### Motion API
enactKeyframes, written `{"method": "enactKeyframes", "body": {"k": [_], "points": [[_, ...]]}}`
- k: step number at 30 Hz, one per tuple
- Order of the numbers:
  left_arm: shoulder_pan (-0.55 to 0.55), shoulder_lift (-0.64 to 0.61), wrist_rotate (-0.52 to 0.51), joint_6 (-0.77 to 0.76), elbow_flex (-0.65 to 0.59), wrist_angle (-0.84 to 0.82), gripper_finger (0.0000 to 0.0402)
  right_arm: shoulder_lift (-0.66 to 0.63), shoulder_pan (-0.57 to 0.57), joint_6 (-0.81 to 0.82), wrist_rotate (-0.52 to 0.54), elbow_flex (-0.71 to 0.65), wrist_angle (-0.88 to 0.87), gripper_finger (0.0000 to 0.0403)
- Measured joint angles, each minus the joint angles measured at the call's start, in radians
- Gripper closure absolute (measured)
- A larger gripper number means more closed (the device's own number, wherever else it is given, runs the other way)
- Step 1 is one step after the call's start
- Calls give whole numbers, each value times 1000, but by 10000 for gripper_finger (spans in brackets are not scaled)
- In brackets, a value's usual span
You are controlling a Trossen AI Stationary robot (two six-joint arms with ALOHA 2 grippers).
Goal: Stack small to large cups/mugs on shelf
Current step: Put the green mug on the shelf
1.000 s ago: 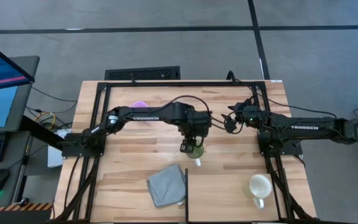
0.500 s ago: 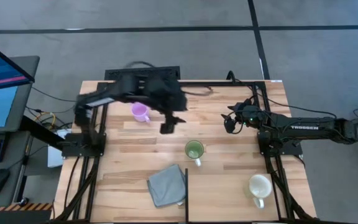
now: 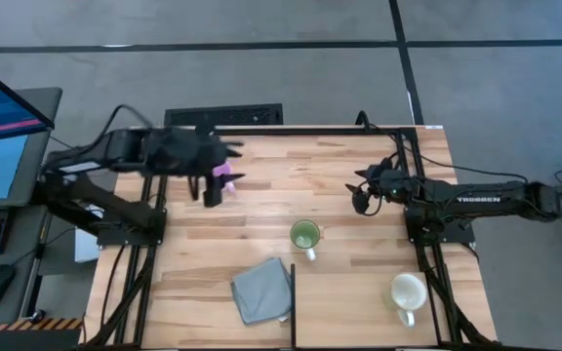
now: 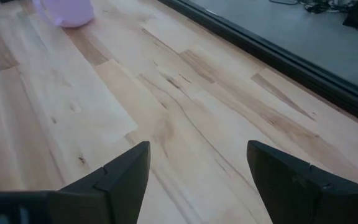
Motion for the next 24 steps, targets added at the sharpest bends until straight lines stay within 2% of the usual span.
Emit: {"method": "enactKeyframes", "body": {"k": [9, 16, 19, 24], "points": [[-18, -380, 14, -23, -597, 271, 188, 0, 21, 17, 3, 0, 29, 110], [-18, -634, 59, 45, -1001, 560, 188, 0, 21, 18, 3, 0, 60, 110], [-17, -725, 60, 69, -1145, 688, 188, 0, 25, 25, 3, 0, 60, 110], [-17, -865, 86, 38, -1303, 731, 188, 0, 28, 53, 3, 0, 60, 110]]}}
